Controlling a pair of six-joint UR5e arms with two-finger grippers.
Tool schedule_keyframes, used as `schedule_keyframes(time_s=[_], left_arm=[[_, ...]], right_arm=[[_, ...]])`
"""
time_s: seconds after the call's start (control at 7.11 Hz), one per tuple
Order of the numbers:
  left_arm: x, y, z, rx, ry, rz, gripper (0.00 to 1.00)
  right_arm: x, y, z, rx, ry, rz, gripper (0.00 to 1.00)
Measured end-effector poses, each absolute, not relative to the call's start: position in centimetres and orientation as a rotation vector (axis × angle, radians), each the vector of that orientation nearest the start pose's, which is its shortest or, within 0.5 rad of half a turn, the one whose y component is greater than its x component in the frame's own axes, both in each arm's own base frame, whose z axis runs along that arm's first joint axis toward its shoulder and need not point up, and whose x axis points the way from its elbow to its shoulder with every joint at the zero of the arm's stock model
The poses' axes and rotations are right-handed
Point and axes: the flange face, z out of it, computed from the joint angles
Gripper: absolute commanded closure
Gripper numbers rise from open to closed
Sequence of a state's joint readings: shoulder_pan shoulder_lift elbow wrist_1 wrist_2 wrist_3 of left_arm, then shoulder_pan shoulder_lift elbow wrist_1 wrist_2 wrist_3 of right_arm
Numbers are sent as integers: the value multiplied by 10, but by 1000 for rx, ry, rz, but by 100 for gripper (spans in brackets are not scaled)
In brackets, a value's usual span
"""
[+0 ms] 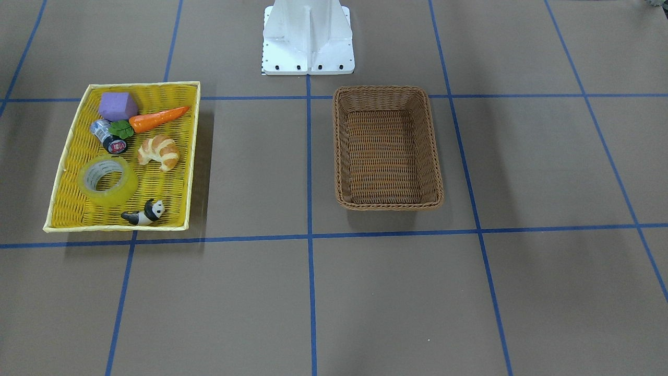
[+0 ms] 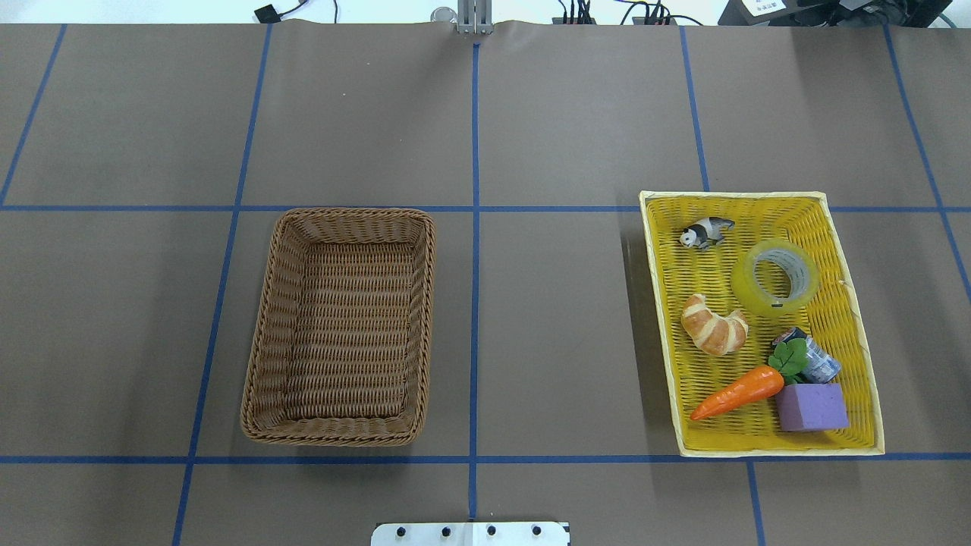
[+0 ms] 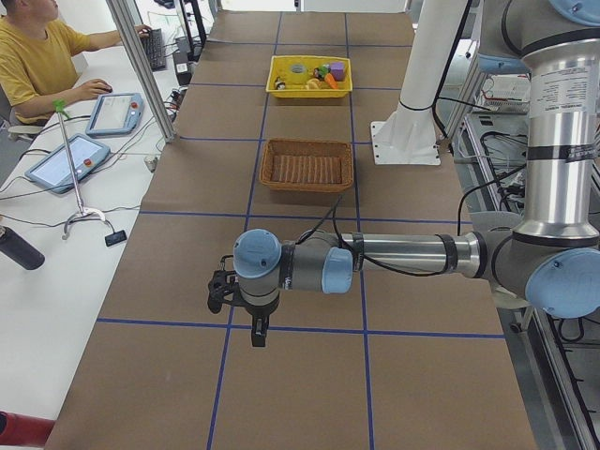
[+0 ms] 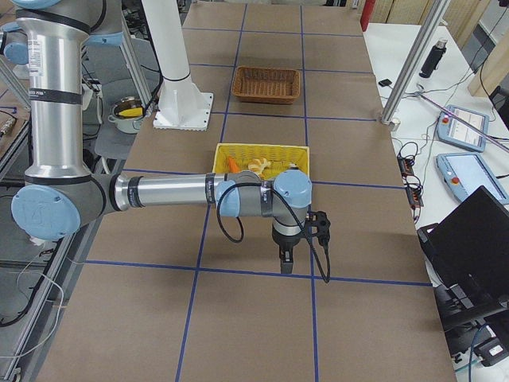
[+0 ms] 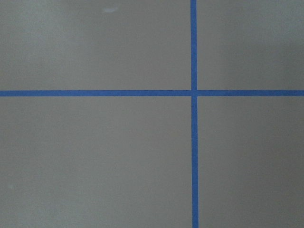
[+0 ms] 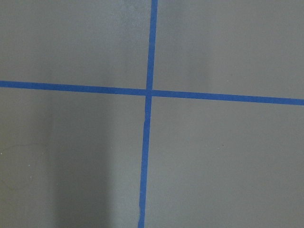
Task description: Move tape to another basket
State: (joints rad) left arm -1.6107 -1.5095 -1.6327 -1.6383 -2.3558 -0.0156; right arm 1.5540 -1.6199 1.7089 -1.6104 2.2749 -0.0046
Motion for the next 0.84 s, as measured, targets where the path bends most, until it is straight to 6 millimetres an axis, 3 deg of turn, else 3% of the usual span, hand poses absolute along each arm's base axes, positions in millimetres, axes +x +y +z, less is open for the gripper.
schedule_keyframes(time_s=[0.84], left_arm=[[-82, -470, 644, 88, 781, -26, 1]], right_arm=[[60, -480, 609, 70, -706, -47, 0]])
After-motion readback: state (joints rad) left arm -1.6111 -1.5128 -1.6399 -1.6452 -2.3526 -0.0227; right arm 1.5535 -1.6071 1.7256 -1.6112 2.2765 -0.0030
